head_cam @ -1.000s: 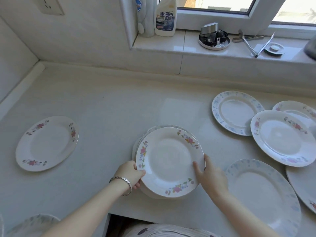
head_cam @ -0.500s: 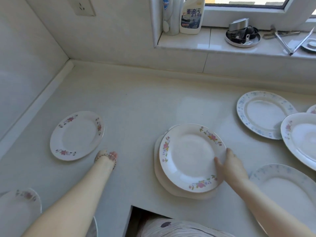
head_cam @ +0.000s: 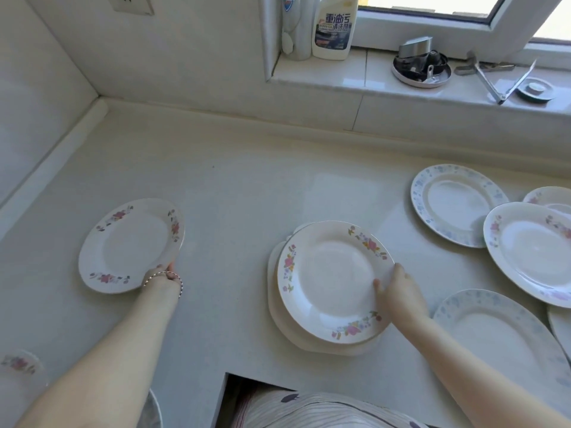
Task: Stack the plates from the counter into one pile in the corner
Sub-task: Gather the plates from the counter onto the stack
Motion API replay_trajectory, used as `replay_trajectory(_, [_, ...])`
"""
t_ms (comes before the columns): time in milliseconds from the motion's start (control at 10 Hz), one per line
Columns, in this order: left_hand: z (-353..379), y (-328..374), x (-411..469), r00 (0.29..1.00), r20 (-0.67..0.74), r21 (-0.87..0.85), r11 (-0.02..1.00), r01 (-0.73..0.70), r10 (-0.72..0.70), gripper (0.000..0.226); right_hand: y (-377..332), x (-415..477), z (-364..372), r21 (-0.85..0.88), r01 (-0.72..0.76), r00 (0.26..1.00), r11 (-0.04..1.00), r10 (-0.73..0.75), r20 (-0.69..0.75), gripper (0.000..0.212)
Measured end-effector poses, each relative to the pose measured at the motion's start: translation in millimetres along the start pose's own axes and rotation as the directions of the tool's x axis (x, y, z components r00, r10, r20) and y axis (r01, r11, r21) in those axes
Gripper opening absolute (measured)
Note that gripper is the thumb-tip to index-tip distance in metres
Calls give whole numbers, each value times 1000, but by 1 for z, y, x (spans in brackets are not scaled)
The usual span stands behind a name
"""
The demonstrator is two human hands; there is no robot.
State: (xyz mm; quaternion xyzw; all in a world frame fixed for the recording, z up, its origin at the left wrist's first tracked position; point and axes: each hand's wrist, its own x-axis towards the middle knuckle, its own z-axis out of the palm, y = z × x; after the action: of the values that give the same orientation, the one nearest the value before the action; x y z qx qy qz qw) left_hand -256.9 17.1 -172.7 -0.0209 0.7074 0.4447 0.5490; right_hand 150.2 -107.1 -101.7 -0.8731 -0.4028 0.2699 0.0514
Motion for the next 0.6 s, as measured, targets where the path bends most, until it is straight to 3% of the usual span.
replay_trajectory(100, [27,0,-94,999,4,-191,981,-38,40,28,1,2,-1,11,3,1000,1000,-3,1,42])
replay_trajectory(200, [30,-9,-125,987,162,-262,964,52,-9,28,2,2,-1,29,-4,1000,1000,4,17,43])
replay_trajectory(300, [36,-21,-158,950,314,-119,992,43,-3,28,3,1,-4,44,4,1000,999,-5,22,47])
replay_trajectory(400, [44,-29,-194,910,414,39,999,-24,5,31,2,-4,-12,220,152,977,964,-112,-184,50])
replay_trajectory(500, [54,-38,-220,845,533,233,967,-106,-36,37,-6,-14,-32,641,254,967,725,-169,-192,33])
replay_trajectory(600, [58,-59,-230,792,598,435,879,-194,-122,36,2,-15,-47,741,222,968,634,-233,-91,31])
